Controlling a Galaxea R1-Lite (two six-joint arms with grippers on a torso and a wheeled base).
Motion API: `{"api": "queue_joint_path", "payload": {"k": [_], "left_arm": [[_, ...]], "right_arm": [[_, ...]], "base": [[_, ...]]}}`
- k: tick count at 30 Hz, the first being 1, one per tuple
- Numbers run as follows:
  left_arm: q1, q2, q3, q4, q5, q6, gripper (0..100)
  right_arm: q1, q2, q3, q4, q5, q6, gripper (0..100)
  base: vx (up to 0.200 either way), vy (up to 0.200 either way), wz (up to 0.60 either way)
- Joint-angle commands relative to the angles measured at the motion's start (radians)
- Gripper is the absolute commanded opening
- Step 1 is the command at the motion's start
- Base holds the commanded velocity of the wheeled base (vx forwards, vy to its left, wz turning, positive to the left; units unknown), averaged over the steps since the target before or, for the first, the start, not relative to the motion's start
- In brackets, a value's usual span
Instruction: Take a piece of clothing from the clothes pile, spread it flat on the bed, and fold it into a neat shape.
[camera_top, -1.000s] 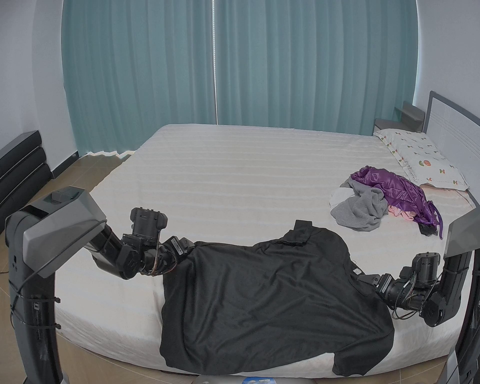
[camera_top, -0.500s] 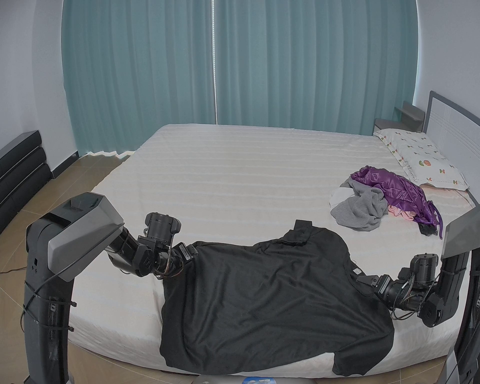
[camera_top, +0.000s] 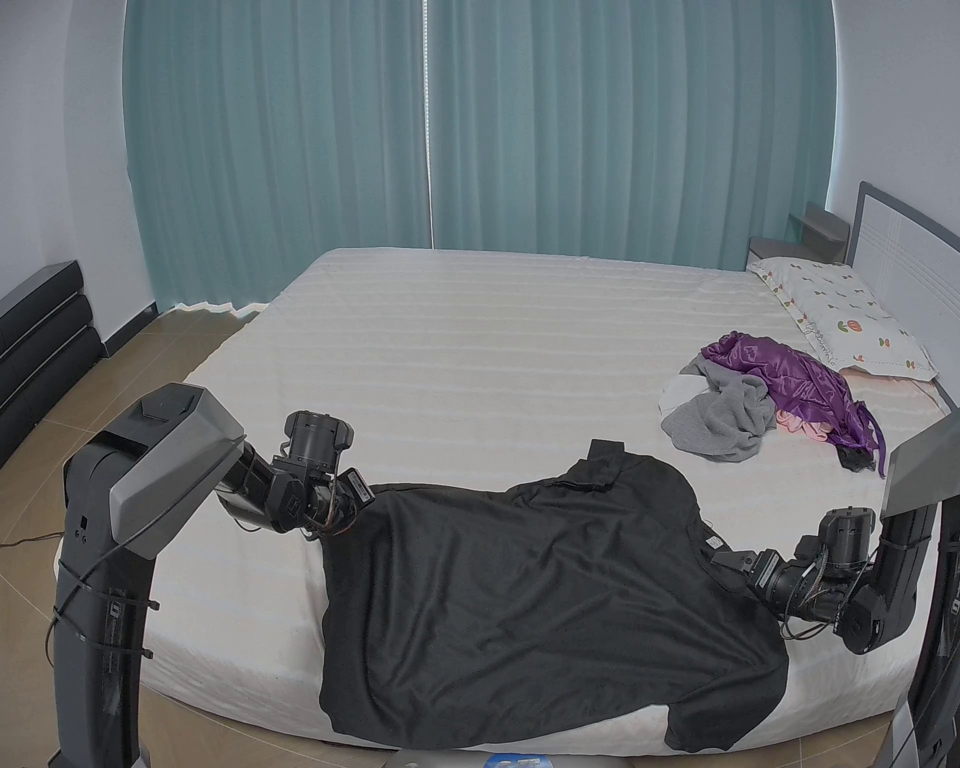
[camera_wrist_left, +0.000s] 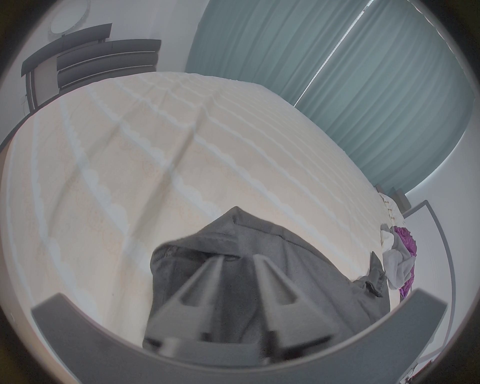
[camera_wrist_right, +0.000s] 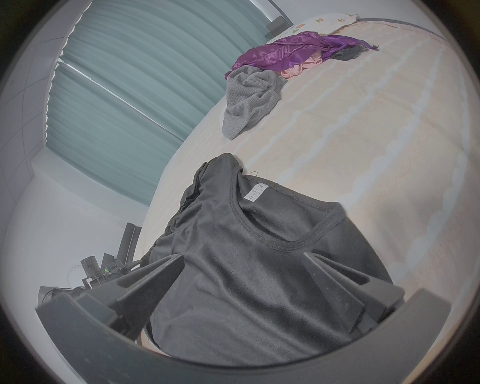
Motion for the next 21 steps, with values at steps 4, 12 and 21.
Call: {"api": "queue_joint_path", "payload": {"k": [4, 12, 21], "left_arm": [[0.022, -0.001, -0.034, -0.001, 0.002, 0.000, 0], [0.054, -0.032, -0.054, 0.000, 0.000, 0.000, 0], [0.090, -0.035, -0.040, 0.000, -0.014, 0.002, 100]], "right_arm": [[0.001, 0.007, -0.055, 0.002, -0.010, 0.000, 100], [0.043, 0.035, -0.148, 0.027, -0.013, 0.000, 100], [0.066, 0.089, -0.243, 0.037, -0.011, 0.000, 100]], "base": [[0.000, 0.000, 0.00], [0.000, 0.000, 0.00], [0.000, 0.000, 0.00]]}}
